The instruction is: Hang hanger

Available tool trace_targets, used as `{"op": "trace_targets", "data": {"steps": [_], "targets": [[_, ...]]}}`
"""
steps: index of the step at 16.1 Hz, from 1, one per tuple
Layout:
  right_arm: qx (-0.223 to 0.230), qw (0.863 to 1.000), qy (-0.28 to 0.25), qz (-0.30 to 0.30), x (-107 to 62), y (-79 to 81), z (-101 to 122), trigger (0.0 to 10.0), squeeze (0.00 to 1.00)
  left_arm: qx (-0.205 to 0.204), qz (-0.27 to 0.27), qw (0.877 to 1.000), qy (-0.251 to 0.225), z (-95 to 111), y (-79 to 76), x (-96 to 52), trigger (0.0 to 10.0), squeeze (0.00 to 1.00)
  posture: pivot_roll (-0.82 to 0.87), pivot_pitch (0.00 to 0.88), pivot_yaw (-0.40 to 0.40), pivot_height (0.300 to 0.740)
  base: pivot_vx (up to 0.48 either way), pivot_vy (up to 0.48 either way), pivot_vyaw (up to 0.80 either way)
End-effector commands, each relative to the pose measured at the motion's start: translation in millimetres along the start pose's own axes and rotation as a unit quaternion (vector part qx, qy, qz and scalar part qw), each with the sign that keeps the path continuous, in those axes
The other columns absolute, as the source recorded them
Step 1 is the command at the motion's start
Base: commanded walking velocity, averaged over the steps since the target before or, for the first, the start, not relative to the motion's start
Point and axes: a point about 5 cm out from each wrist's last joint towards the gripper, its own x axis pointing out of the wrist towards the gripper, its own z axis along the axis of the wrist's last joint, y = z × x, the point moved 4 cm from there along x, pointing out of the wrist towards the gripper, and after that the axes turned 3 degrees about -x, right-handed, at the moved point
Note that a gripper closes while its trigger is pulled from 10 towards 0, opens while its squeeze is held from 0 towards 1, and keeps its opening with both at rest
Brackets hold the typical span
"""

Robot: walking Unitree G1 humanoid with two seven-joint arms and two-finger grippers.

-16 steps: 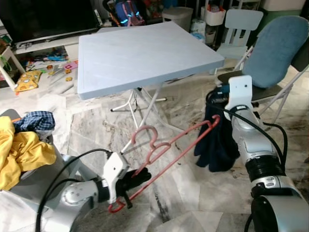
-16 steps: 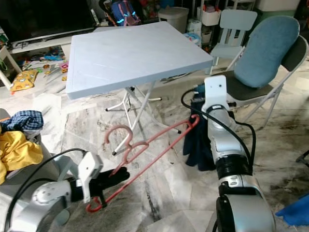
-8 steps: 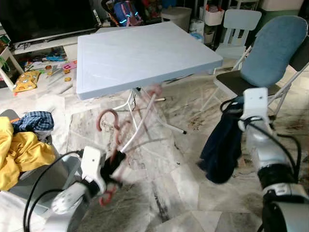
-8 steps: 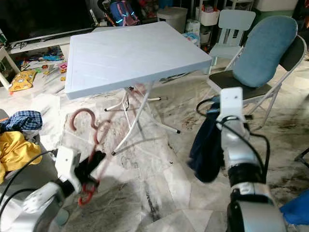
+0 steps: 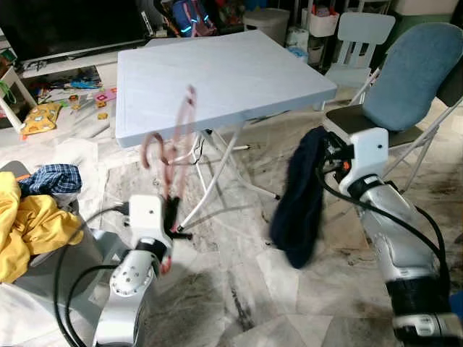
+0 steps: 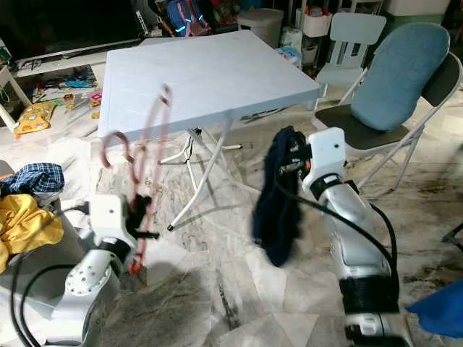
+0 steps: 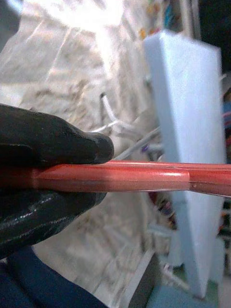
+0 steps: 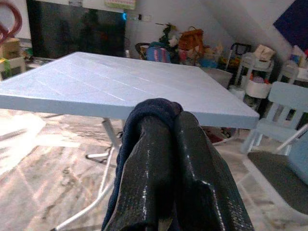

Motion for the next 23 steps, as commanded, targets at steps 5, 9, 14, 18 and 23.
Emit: {"op": "trace_targets", "data": {"steps": [5, 9, 14, 18, 23], "targets": [[0.029, 0.999, 0.004, 0.043, -23.7, 15.7, -2, 0.0, 0.00, -0.038, 0.069, 0.997, 0.009, -9, 26.3, -14.5, 10.0, 0.00, -0.16, 0.000, 0.029, 0.740, 0.000, 0.000, 0.00], [0.036, 0.998, 0.021, 0.049, -29.2, 23.4, -8, 0.0, 0.00, -0.045, 0.067, 0.997, 0.010, -12, 24.8, -14.5, 10.0, 0.00, -0.17, 0.000, 0.032, 0.740, 0.306, 0.000, 0.00], [0.033, 0.998, 0.014, 0.054, -25.0, 25.1, -1, 0.0, 0.00, -0.053, 0.066, 0.996, -0.005, -4, 23.6, -8.3, 10.0, 0.00, -0.17, 0.000, 0.027, 0.740, 0.398, 0.000, 0.00], [0.026, 0.998, 0.004, 0.064, -21.8, 29.5, 6, 0.0, 0.00, -0.057, 0.070, 0.996, -0.009, -2, 24.3, -7.1, 10.0, 0.00, -0.17, 0.000, 0.027, 0.740, 0.421, 0.000, 0.00], [0.024, 0.997, -0.001, 0.069, -19.4, 33.0, 8, 0.0, 0.00, -0.059, 0.071, 0.996, -0.013, 1, 24.5, -4.5, 10.0, 0.00, -0.17, 0.000, 0.026, 0.740, 0.443, 0.000, 0.00]]}}
